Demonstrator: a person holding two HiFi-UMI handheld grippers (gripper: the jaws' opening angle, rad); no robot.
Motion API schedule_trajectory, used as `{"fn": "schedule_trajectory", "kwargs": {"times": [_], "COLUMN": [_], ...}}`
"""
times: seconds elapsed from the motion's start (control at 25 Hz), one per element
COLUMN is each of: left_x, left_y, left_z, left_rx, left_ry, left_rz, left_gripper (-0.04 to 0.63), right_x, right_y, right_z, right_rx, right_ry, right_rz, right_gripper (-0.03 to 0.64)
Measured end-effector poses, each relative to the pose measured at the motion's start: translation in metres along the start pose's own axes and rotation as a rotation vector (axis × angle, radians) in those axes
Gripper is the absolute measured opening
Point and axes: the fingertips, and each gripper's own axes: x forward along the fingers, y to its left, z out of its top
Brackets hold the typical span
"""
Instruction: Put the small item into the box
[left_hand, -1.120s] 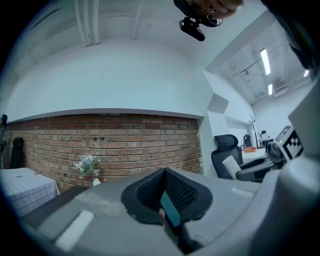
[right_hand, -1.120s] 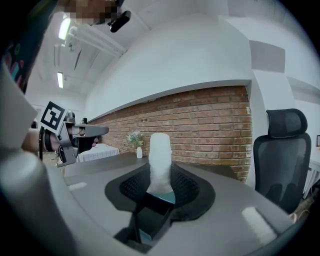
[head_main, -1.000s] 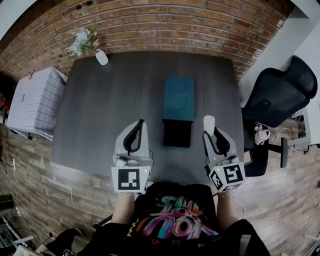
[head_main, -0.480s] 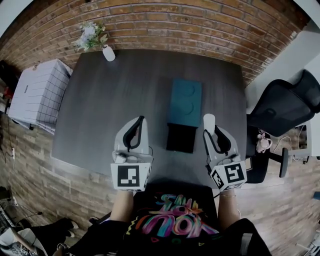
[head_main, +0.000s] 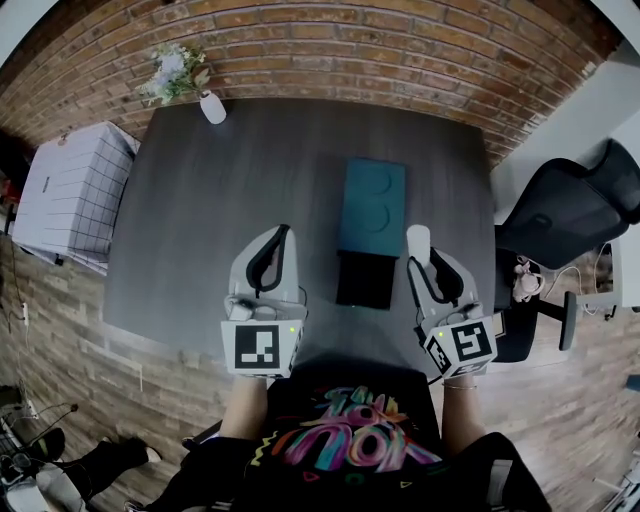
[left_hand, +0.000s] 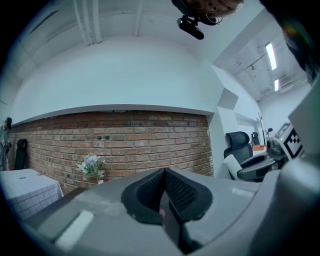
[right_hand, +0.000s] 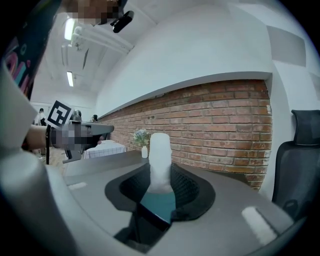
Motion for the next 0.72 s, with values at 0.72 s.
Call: {"fn": "schedule_trajectory", "kwargs": {"times": [0.72], "left_x": [0.0], "left_y": [-0.008], "left_z": [-0.029], "left_rx": [-0.022], "left_ry": [0.065], "left_rz": [-0.021], "left_gripper": [0.002], "right_x": [0.026], "right_y": [0.045], "right_z": [-0.069], "right_rx": [-0.099], "right_ry": [0.248], "right_rz": [0.25], "right_gripper": [0.13]}}
